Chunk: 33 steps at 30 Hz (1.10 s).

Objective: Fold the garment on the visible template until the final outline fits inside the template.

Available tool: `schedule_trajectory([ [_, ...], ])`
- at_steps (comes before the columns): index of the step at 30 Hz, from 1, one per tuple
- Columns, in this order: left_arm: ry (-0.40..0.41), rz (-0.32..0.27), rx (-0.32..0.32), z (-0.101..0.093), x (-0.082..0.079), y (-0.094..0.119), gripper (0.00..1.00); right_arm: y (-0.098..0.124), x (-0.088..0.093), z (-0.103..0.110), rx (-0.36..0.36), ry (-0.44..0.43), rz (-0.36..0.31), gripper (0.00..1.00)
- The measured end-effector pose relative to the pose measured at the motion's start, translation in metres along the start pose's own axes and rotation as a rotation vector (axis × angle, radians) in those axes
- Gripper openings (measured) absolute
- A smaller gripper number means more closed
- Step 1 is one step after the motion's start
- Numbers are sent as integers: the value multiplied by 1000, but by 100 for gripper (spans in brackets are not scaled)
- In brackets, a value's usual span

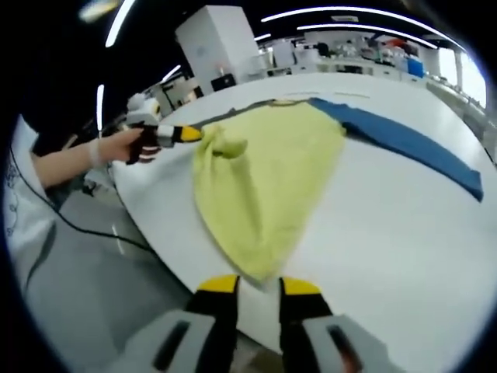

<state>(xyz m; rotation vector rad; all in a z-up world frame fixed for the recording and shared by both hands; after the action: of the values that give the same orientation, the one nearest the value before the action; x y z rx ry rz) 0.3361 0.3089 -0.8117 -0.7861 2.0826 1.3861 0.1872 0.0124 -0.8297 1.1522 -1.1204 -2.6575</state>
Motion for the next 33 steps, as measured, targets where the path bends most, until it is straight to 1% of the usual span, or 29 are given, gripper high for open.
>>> schedule_trajectory([
  [6, 10, 10, 7, -2, 3, 3, 2, -5, -4, 1, -14, -39, -23, 15],
  [10, 19, 14, 11, -2, 4, 4, 1, -7, -6, 3, -29, -60, -38, 15],
  [12, 25, 18, 14, -1, 5, 3, 0, -7, -7, 3, -34, -90, -56, 15],
  [14, 28, 20, 17, -1, 5, 4, 0, -7, -10, 4, -52, -168, -104, 15],
  [18, 40, 31, 23, -1, 6, 7, 0, -6, -14, 5, -69, -239, -158, 15],
  [22, 47, 39, 31, -1, 7, 11, 0, -4, -14, 0, -66, -256, -158, 16],
  [26, 43, 46, 37, 3, 8, 14, 0, -5, -18, 0, -81, -325, -201, 16],
  [28, 36, 48, 37, 5, 9, 16, 0, -4, -18, -2, -77, -360, -210, 15],
  [30, 36, 56, 33, 9, 11, 18, 0, -4, -18, -6, -75, -375, -219, 15],
  [33, 36, 65, 29, 15, 13, 23, 0, -5, -16, -9, -66, -407, -215, 9],
])
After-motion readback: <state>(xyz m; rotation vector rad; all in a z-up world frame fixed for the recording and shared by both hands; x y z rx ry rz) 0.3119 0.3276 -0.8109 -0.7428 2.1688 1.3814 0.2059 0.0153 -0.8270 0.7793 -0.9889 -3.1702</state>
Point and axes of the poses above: the point that each gripper's makers call its tool centre point, and the gripper's own axes: y roughly backward along the fingers, z roughly to its left, x roughly out of its underside, the point moved 2 cm from there along y, roughly backward along the fingers, and after that the axes turned 13 degrees about -x, right-handed, at the moved point
